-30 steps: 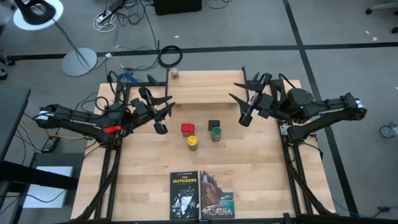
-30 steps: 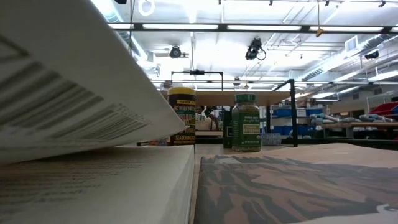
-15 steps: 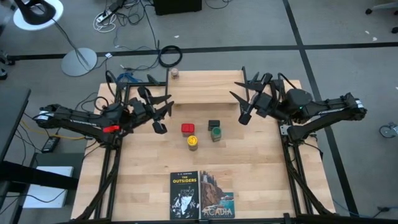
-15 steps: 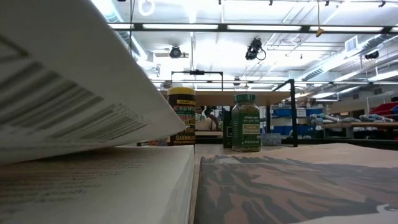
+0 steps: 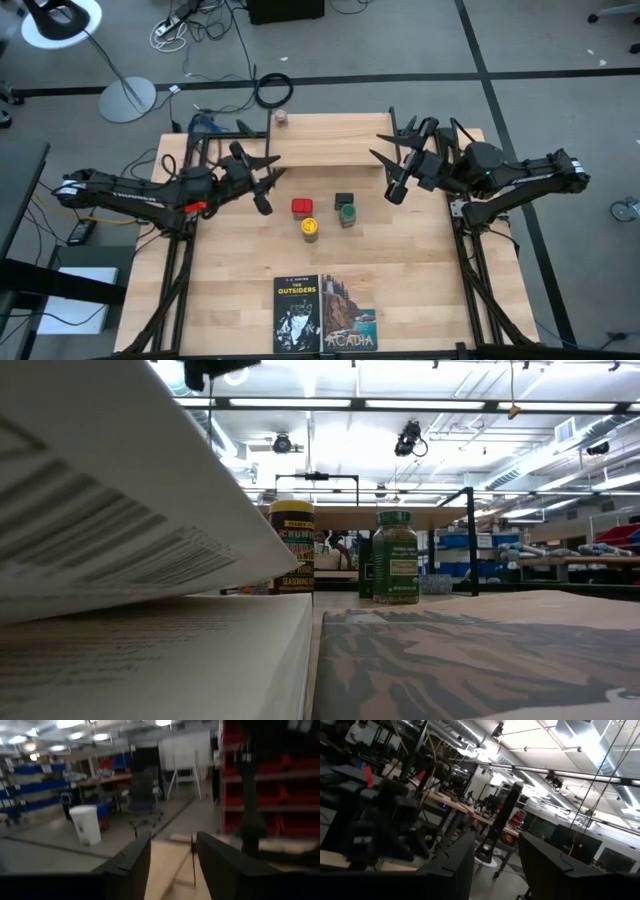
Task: Shelf spices
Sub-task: Put the black seasoning can on the shelf
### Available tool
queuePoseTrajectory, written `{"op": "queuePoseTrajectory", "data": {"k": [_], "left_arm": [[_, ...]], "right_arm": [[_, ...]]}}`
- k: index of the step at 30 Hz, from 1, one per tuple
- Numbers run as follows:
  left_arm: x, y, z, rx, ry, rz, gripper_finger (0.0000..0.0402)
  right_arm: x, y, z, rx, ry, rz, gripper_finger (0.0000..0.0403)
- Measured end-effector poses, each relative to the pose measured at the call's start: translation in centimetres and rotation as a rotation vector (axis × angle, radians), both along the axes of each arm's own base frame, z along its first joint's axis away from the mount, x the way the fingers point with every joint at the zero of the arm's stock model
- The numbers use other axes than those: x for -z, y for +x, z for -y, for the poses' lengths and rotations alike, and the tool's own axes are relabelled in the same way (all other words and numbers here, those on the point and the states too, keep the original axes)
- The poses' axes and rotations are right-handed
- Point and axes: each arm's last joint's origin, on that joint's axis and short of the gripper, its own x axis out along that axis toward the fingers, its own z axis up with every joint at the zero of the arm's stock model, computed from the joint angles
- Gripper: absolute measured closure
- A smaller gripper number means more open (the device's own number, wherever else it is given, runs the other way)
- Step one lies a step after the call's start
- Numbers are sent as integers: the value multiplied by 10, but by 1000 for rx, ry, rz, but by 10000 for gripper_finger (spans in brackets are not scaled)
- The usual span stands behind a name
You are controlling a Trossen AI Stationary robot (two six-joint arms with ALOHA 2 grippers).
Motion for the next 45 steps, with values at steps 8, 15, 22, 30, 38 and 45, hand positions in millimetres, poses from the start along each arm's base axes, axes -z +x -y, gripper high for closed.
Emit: {"op": "queuePoseTrajectory", "data": {"k": [8,15,22,30,38,45], "left_arm": [[12,1,1,26,-6,-123,203],[14,1,1,33,-5,-145,201],[33,10,1,36,36,-316,175],[52,24,4,101,-15,-398,122],[59,23,4,93,-119,-559,112],[64,27,4,99,-221,-534,112]], "right_arm": [[3,3,-3,-5,-31,-34,230],[3,2,-3,23,-42,-47,176],[5,2,-8,6,-41,-62,128],[0,-1,-13,-16,-33,-6,120],[3,0,-17,-7,-31,-43,131],[1,-2,-15,34,-39,-30,133]]}}
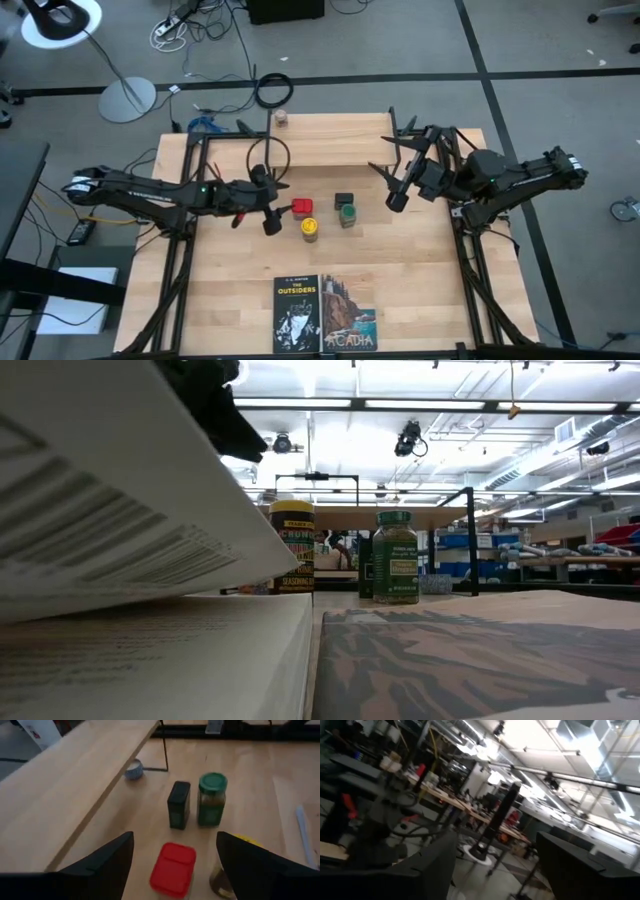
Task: Shelf spices
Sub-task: Put the black seasoning can on the shelf
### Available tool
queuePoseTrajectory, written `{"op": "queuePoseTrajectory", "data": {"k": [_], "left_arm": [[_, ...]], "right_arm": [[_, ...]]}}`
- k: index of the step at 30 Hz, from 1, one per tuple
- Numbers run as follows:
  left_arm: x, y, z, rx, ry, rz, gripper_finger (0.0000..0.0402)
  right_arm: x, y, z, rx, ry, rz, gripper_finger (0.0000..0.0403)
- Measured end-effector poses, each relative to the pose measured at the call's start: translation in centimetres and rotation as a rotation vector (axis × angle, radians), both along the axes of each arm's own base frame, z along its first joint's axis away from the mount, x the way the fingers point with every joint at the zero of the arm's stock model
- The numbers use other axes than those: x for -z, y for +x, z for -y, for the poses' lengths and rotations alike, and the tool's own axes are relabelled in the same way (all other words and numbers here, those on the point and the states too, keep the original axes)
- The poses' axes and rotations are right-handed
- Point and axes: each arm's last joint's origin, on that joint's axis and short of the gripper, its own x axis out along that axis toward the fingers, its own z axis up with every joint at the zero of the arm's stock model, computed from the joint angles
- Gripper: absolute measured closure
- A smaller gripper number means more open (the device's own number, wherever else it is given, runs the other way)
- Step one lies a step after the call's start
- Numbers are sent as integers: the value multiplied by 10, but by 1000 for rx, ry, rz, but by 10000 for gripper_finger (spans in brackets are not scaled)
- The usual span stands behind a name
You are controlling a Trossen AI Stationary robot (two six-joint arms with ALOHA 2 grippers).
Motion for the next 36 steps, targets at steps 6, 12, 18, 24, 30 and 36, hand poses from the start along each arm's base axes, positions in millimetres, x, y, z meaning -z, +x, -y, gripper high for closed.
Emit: {"op": "queuePoseTrajectory", "data": {"k": [6,12,18,24,30,36], "left_arm": [[11,9,-1,2,6,-39,112],[17,24,-1,28,-17,-6,112],[1,45,-5,37,-66,-34,112],[-7,77,-10,63,-52,-113,112],[-4,113,-15,114,-42,-283,112],[-1,144,-17,167,30,-351,112]], "right_arm": [[3,0,-1,45,-18,-48,138],[4,0,-1,39,7,-43,147],[11,-1,-9,74,11,-125,158],[14,-7,-33,-25,-79,-179,161],[8,-22,-46,-67,-89,-166,163],[6,-35,-60,-134,-90,-155,163]]}}
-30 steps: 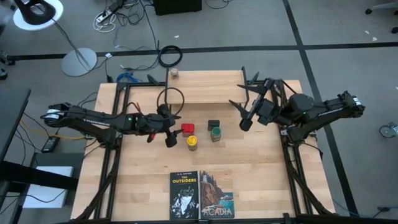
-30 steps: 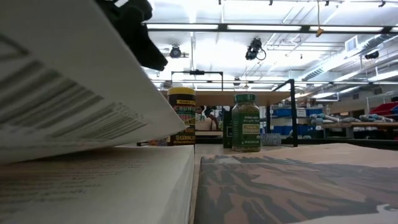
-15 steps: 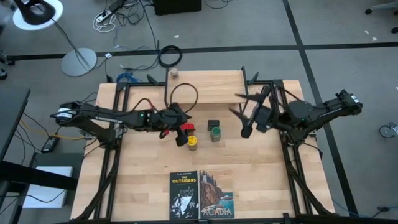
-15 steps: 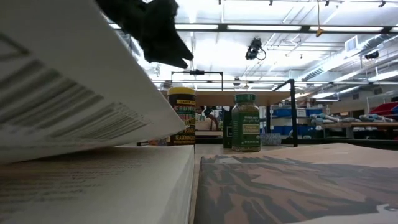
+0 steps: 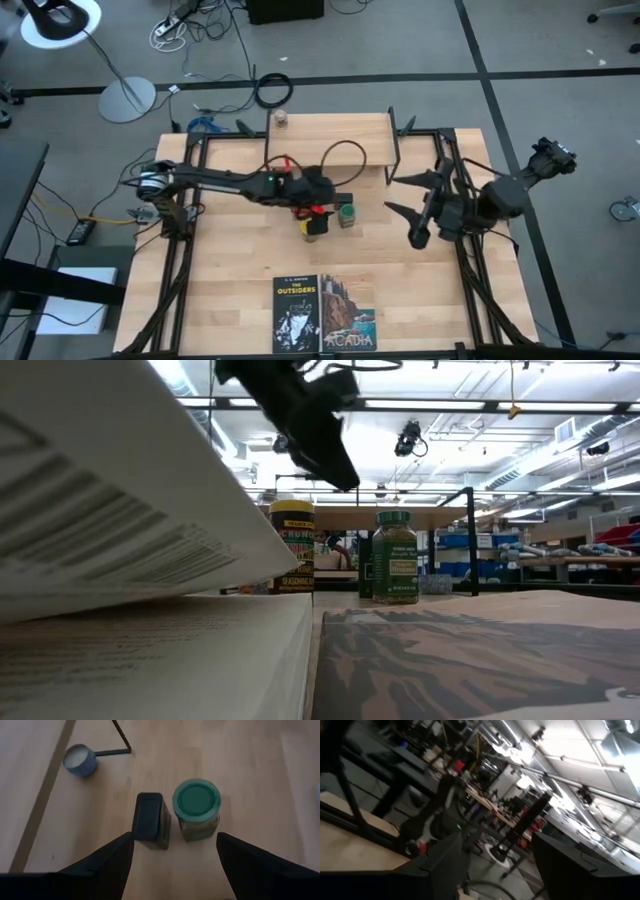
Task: Shelf spices
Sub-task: Put the black seasoning can on the shelf
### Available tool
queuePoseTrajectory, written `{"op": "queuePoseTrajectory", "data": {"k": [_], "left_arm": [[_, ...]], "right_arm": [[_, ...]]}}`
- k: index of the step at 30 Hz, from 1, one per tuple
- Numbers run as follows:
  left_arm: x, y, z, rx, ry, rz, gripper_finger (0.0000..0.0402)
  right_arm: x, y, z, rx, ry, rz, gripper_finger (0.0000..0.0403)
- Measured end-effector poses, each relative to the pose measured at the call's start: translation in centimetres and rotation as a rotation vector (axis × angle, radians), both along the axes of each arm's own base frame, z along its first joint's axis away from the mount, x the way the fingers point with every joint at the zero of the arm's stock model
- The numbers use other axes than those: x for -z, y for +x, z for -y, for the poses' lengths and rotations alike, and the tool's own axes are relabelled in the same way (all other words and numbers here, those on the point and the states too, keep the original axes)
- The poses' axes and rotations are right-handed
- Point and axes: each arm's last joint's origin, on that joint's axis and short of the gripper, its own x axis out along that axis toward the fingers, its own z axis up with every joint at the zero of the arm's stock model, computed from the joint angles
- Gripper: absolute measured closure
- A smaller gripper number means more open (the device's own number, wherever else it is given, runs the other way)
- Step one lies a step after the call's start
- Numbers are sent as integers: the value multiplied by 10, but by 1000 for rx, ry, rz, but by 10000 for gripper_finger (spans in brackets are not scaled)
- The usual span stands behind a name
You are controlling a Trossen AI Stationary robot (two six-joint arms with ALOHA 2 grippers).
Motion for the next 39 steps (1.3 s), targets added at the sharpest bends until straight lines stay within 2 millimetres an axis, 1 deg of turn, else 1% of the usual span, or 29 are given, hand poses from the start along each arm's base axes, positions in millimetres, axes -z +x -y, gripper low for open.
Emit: {"op": "queuePoseTrajectory", "data": {"k": [3,6,12,21,24,32,39], "left_arm": [[9,8,-1,15,35,-37,112],[17,11,-5,15,42,-78,112],[16,13,-14,22,52,-68,112],[15,13,-21,39,84,-67,112],[16,13,-21,59,66,-66,112],[16,13,-20,84,84,-72,113],[31,18,-13,113,90,-117,119]], "right_arm": [[0,-4,-6,-16,1,-4,165],[-2,-8,-10,0,12,4,165],[-3,-10,-12,-2,55,22,165],[0,-12,-25,-70,135,30,165],[0,-12,-29,-87,163,38,165],[4,-9,-37,-132,225,41,165],[7,-5,-45,-126,240,49,165]]}}
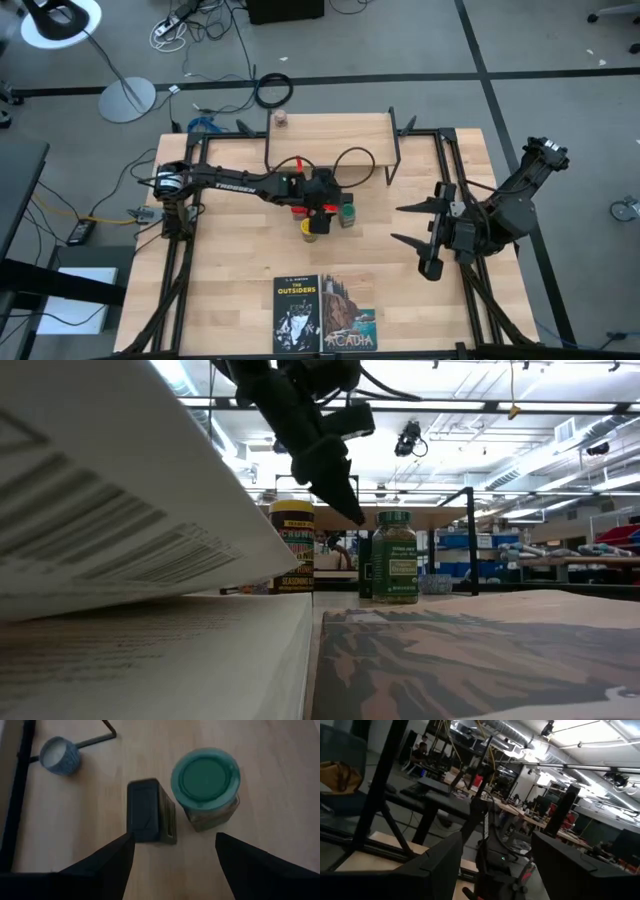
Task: Shelf spices
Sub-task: Put the black seasoning can on the shelf
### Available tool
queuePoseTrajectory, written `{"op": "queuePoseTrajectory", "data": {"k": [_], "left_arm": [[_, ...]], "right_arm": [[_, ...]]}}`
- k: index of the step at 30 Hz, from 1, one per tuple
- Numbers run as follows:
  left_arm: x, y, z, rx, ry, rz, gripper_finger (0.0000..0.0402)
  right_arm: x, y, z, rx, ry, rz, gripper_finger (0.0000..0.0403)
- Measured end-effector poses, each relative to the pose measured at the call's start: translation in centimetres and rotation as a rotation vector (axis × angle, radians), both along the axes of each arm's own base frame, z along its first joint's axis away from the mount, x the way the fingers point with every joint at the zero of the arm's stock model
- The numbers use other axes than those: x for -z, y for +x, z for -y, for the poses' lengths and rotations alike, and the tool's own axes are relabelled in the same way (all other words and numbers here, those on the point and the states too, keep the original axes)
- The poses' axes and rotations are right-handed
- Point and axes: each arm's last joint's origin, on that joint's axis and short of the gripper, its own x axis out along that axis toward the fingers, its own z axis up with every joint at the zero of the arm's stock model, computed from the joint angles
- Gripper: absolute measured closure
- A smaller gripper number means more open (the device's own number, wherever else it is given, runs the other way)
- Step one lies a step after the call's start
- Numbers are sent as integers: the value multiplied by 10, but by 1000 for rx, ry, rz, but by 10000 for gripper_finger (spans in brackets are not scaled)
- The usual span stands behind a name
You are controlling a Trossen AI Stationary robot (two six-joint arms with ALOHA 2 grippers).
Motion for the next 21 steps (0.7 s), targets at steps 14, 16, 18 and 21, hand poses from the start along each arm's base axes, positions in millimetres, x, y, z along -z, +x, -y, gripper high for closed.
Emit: {"op": "queuePoseTrajectory", "data": {"k": [14,16,18,21], "left_arm": [[10,8,1,-27,31,20,121],[9,8,1,-31,11,31,121],[9,8,1,-41,0,34,121],[9,8,-1,-59,-19,39,121]], "right_arm": [[1,9,-5,21,32,37,165],[2,11,-4,28,26,33,165],[2,12,-3,38,25,34,165],[0,13,-1,48,10,39,165]]}}
